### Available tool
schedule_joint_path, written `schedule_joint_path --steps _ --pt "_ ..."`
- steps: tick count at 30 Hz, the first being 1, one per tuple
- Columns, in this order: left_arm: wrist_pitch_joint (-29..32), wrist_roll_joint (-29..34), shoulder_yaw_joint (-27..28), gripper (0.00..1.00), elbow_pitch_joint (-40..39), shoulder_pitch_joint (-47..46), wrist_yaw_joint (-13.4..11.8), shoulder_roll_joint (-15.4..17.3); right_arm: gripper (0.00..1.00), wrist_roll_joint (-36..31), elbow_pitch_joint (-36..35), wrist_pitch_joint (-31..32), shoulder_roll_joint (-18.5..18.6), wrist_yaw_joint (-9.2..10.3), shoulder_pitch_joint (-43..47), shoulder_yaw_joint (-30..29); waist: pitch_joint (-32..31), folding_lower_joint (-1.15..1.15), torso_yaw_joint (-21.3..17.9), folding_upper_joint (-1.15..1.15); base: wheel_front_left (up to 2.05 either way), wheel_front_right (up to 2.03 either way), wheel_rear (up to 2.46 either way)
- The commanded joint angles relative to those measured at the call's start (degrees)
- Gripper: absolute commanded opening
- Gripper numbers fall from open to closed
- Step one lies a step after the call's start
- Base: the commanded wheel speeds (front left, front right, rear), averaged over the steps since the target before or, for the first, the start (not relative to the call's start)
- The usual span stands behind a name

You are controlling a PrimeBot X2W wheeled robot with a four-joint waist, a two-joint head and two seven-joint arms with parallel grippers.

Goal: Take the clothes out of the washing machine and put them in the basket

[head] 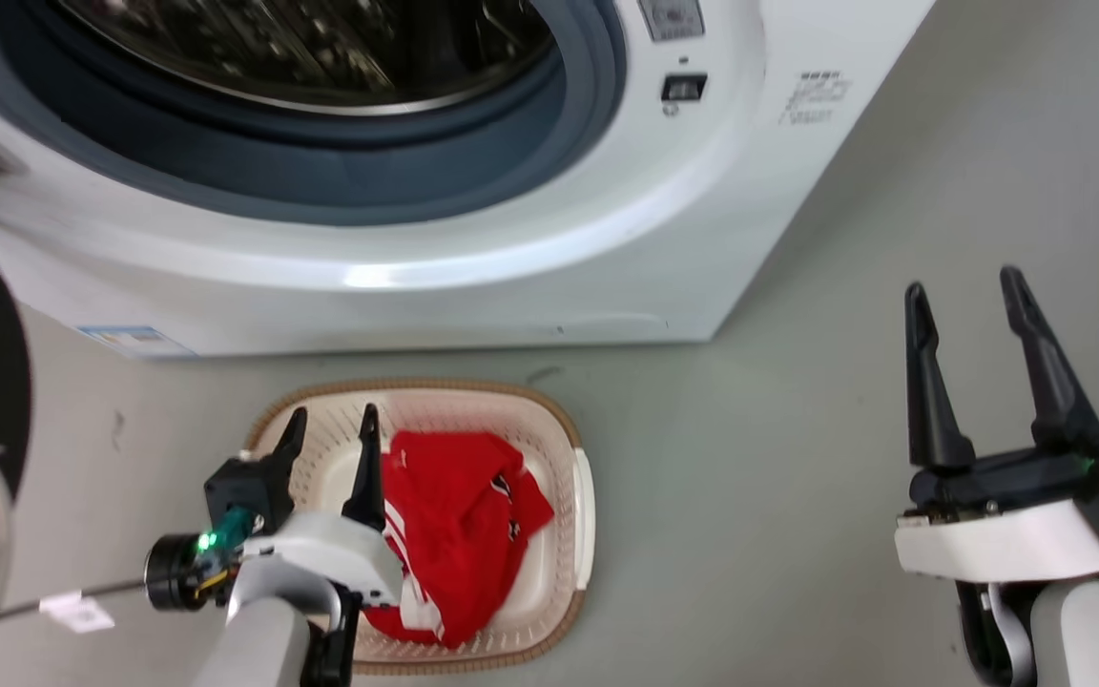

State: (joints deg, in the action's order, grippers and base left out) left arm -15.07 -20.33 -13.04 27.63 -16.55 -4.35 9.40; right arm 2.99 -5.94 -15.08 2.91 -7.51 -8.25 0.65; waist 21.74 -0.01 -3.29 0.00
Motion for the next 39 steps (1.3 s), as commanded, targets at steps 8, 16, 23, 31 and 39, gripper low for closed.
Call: schedule_joint_path --steps 8,16,23,31,39 --pt "-0.13 9.35 9.23 1.00 -14.01 8.32 0.22 -4.48 1.00 -0.41 1.09 -0.13 -0.07 0.04 4.05 -0.60 -8.19 0.01 1.93 0.00 0.00 0.00 0.00" --pt "-0.13 15.11 11.87 1.00 -22.46 13.97 -0.18 -6.01 1.00 0.13 1.74 -0.12 -0.06 0.04 7.43 -0.38 -13.18 0.01 2.00 0.00 0.00 0.00 0.00" --pt "-0.13 15.96 12.08 1.00 -24.70 17.08 -0.16 -6.40 1.00 0.53 2.12 -0.13 -0.07 0.04 9.74 -0.49 -16.05 0.01 1.98 0.00 0.00 0.00 0.00" --pt "-0.14 16.38 12.58 1.00 -25.10 19.76 -0.05 -6.53 1.00 1.39 2.70 -0.13 -0.07 0.04 12.30 -0.61 -19.12 0.01 1.56 0.00 0.00 0.00 0.00" --pt "-0.14 16.17 13.03 1.00 -24.59 20.87 0.04 -6.55 1.00 1.83 2.91 -0.13 -0.07 0.04 13.25 -0.34 -20.37 0.01 1.09 0.00 0.00 0.00 0.00"
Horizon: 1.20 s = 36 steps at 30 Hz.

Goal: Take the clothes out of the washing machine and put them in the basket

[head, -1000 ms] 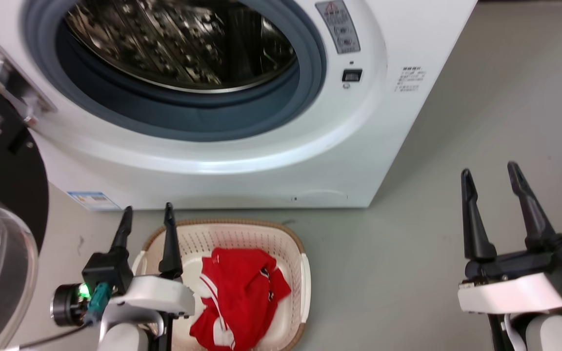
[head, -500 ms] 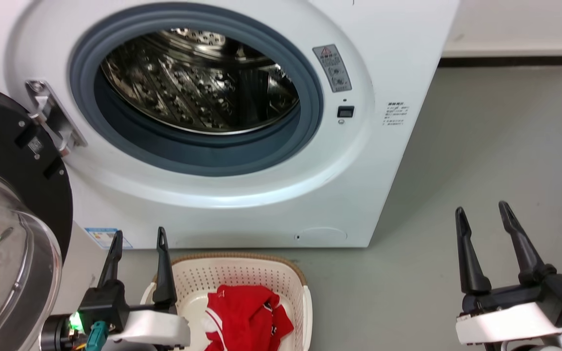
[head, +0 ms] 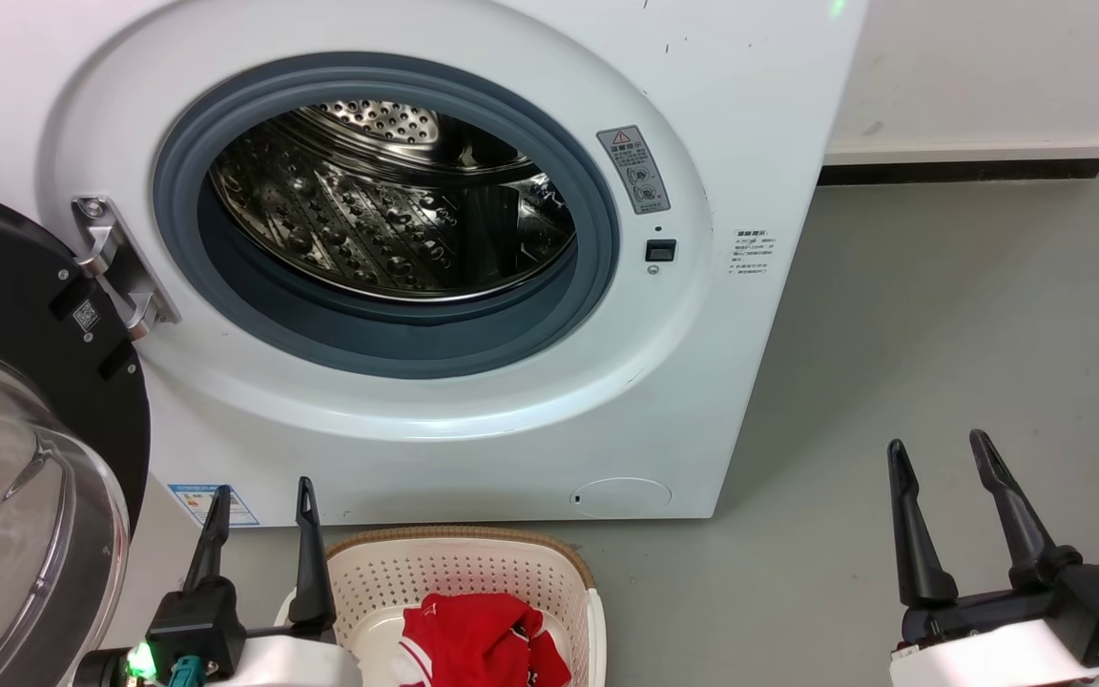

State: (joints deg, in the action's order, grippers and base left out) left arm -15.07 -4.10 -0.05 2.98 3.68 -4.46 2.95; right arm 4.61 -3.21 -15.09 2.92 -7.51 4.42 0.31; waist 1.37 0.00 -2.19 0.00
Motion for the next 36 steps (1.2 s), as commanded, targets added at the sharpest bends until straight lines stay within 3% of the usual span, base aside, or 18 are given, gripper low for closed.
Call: schedule_joint_path --steps 1,6,7,11,36 --pt "-0.14 -0.05 0.05 1.00 0.14 0.70 0.20 -0.11 1.00 0.31 0.18 -0.12 -0.08 0.04 0.54 0.01 -0.08 0.00 -0.06 0.00 0.00 0.00 0.00" --pt "-0.14 -0.01 -0.03 1.00 0.54 0.71 0.13 -0.10 1.00 0.52 0.27 -0.12 -0.08 0.04 0.47 -0.05 -0.26 0.00 -0.15 0.00 0.00 0.00 0.00" --pt "0.01 -0.02 0.03 0.00 0.53 0.46 0.20 0.00 0.00 0.37 0.11 0.01 0.00 0.00 0.20 0.03 -0.26 0.00 -0.15 0.00 0.00 0.00 0.00" --pt "0.39 -0.73 0.18 0.00 2.59 0.75 0.31 -0.06 0.00 1.08 1.74 0.17 -0.01 -0.01 0.73 0.29 -0.27 0.00 -0.14 0.00 0.00 0.00 0.00" --pt "7.02 -28.21 2.17 0.00 5.12 -2.73 3.99 -0.06 0.00 30.12 6.44 5.23 1.62 0.00 -3.04 0.09 -0.46 0.00 0.33 0.00 0.00 0.00 0.00"
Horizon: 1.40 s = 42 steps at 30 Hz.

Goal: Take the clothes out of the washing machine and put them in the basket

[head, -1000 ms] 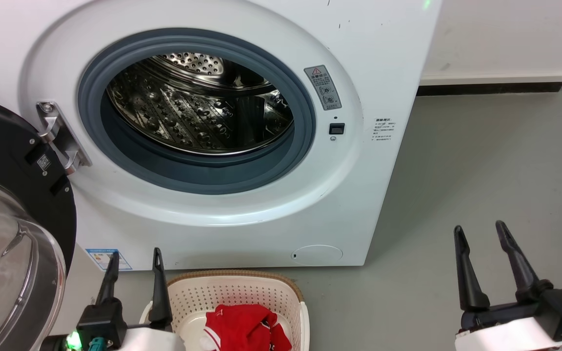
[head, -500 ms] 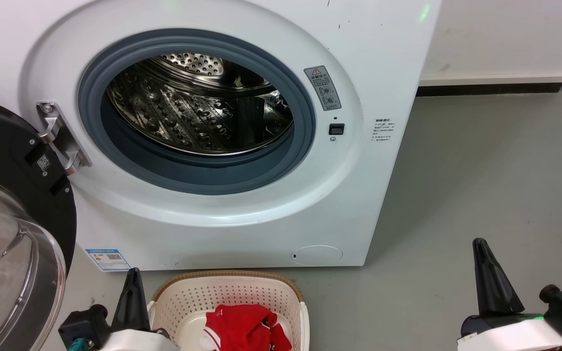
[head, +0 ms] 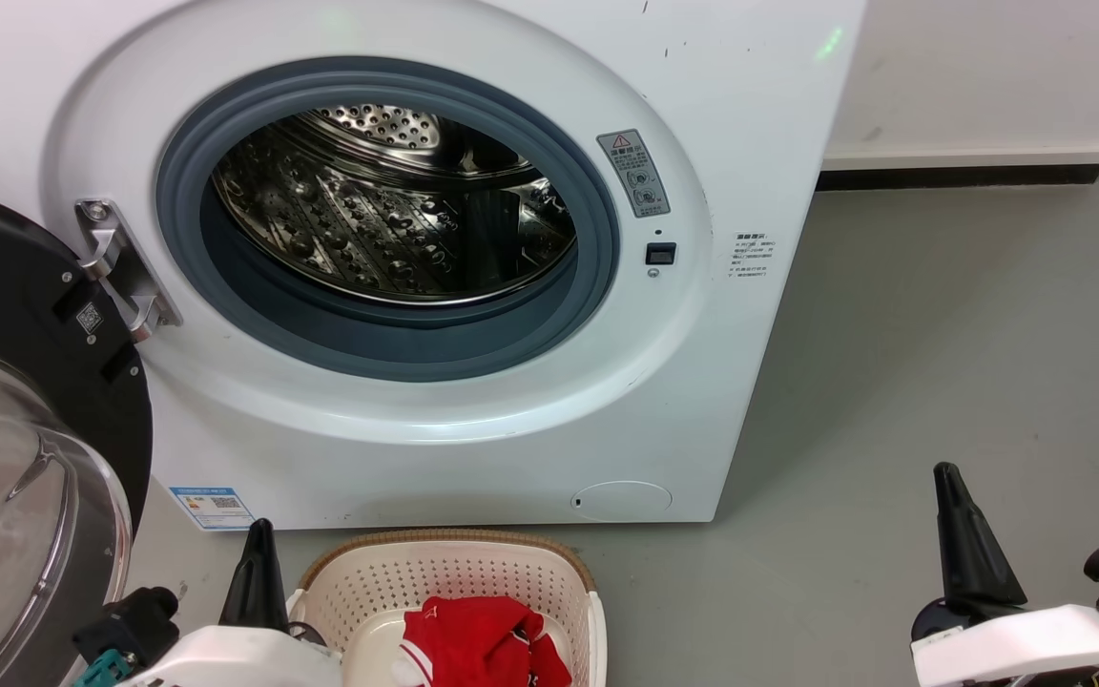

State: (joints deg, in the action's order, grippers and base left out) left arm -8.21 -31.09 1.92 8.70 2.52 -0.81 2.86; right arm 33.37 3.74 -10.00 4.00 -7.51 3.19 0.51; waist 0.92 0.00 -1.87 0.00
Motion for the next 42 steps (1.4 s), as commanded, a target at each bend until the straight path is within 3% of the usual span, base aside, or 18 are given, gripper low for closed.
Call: schedule_joint_path --steps 1,21,42 --pt "0.39 -2.13 0.27 0.00 -0.51 -1.67 0.45 0.03 0.00 2.31 -0.35 0.35 0.56 0.00 -1.94 -0.13 -0.01 0.00 0.02 0.00 0.00 0.00 0.00" --pt "4.86 -20.45 1.65 0.00 1.26 -4.00 2.93 0.03 0.00 20.97 2.82 4.31 1.04 0.00 -4.28 -0.97 -0.17 0.00 0.44 0.00 0.00 0.00 0.00" --pt "8.48 -35.13 2.79 0.00 2.74 -5.91 4.95 0.03 0.00 35.60 5.44 7.86 1.11 0.01 -6.29 -2.06 -0.33 0.00 0.85 0.00 0.00 0.00 0.00"
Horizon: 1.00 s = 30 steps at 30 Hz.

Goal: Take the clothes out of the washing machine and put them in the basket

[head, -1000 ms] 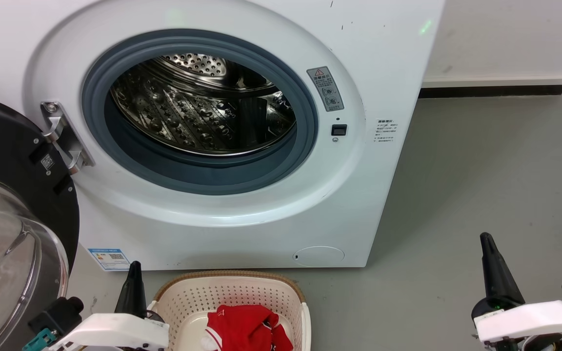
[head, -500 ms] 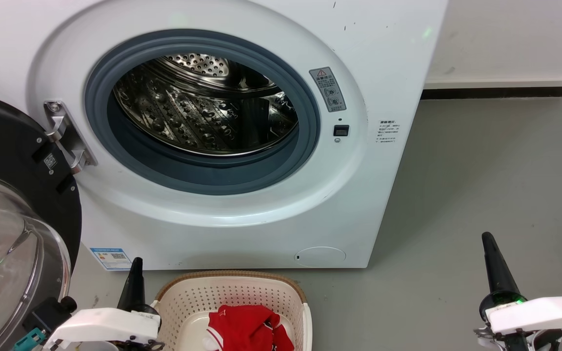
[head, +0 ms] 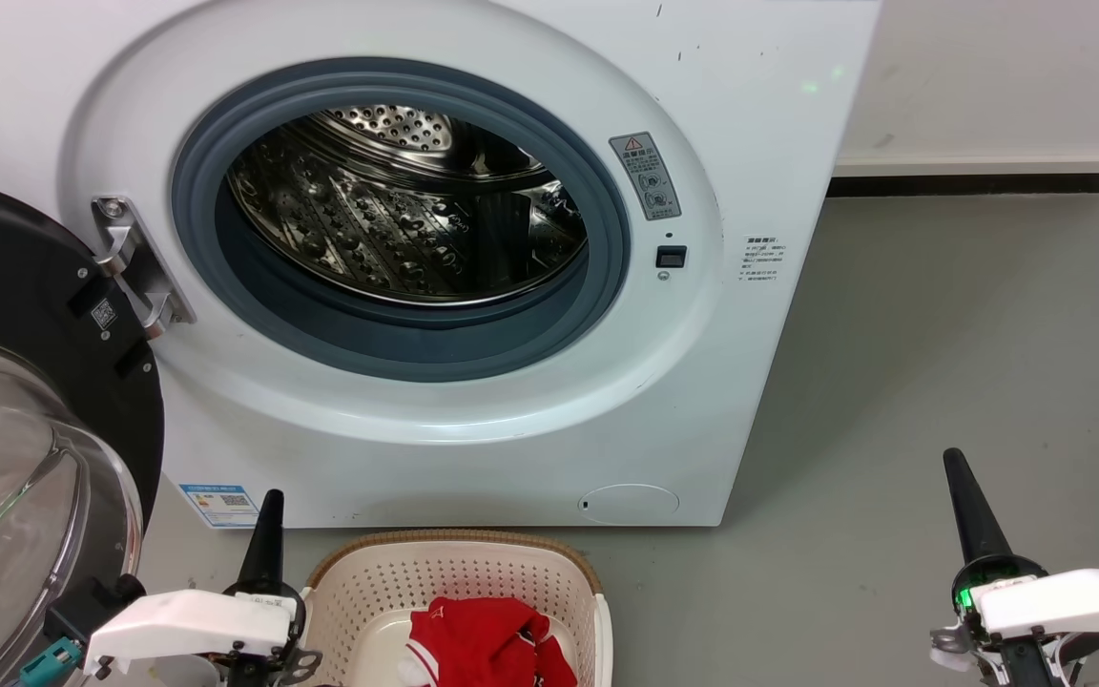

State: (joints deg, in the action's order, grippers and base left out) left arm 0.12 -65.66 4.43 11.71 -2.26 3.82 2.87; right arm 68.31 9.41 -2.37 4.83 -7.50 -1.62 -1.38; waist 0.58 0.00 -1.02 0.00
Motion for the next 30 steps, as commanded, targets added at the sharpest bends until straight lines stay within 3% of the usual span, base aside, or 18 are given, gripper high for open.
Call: schedule_joint_path --steps 1,30 --pt "0.30 -1.13 0.32 0.00 -0.21 -1.16 0.40 0.01 0.00 1.23 -0.12 0.36 0.27 0.00 -1.56 -0.22 -0.01 0.00 0.02 0.00 0.00 0.00 0.00" --pt "4.07 -16.55 1.42 0.00 1.37 -3.19 2.44 0.00 0.00 16.25 2.71 4.44 -0.01 0.01 -3.60 -1.71 -0.22 0.00 0.56 0.00 0.00 0.00 0.00"
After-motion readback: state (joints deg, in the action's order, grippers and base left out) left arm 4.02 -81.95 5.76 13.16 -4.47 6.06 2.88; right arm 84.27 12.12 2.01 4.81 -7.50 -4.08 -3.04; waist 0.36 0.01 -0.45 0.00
